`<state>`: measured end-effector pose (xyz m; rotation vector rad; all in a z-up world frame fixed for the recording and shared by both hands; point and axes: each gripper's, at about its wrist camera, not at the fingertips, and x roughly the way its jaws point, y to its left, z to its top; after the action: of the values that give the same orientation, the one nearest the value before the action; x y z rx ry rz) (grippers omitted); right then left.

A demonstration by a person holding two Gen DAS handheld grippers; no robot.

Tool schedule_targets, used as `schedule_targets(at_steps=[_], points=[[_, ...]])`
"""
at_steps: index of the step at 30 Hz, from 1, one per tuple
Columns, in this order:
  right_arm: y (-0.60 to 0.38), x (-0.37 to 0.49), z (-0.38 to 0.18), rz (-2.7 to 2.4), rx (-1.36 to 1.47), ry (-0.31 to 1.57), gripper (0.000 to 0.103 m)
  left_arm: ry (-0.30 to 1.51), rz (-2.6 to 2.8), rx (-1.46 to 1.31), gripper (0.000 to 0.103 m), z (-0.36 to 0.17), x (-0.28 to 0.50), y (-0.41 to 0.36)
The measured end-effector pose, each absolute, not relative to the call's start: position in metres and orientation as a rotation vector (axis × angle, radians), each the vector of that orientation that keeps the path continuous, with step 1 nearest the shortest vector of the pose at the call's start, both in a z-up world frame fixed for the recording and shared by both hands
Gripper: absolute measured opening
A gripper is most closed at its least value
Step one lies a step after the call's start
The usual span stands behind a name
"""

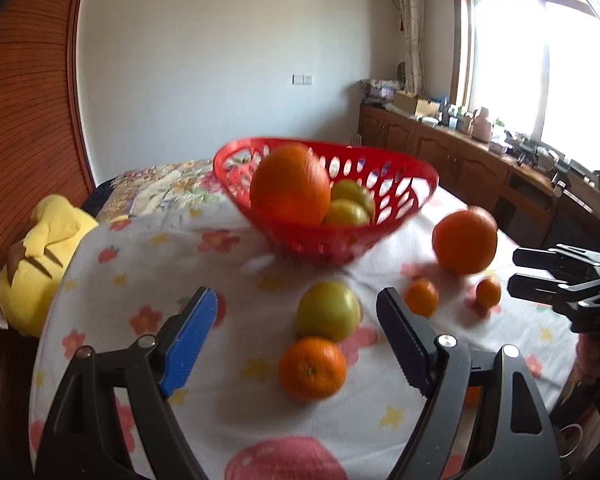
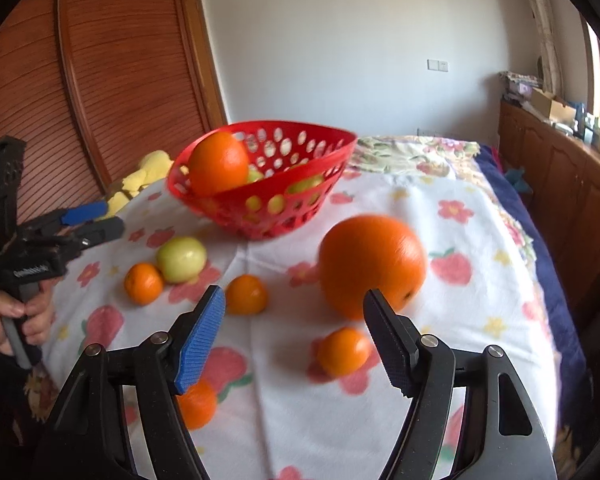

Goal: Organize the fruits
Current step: 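Release orange into basket with left tool and withdraw both tools, then grasp a small mandarin with right tool while left tool grasps another mandarin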

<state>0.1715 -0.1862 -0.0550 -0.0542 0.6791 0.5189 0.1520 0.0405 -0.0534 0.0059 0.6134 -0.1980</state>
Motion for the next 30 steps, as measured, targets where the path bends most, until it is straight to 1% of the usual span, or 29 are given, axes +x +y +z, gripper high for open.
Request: schedule_targets(at_steps=[8, 13, 22, 25, 27, 30], points=[[-0.158, 0.143, -0.076, 0.58, -0.071, 0.695, 0.071, 0.674, -0.202, 0.012, 0.083, -0.079, 0.145, 0.035], [-0.147, 0.134, -0.088, 0.619, -0.087, 0.719, 0.066, 0.698, -0.207, 0.009, 0.083, -0.086, 0.143, 0.034], [-0.141, 0.127, -0.105, 0.637, -0.107, 0.765, 0.064, 0.711, -0.228, 0.012, 0.082, -0.093, 0.14, 0.033], [-0.14, 0.126, -0.107, 0.653, -0.098, 0.772, 0.06, 0.71, -0.235, 0.017, 0.082, -0.093, 0.139, 0.032], [-0.137, 0.124, -0.107, 0.664, -0.106, 0.773, 0.053, 0.715, -0.233, 0.019, 0.082, -0.094, 0.14, 0.031], [-0.132, 0.121, -0.109, 0.669, -0.144, 0.776, 0.047, 0.723, -0.23, 0.016, 0.082, -0.095, 0.141, 0.032]])
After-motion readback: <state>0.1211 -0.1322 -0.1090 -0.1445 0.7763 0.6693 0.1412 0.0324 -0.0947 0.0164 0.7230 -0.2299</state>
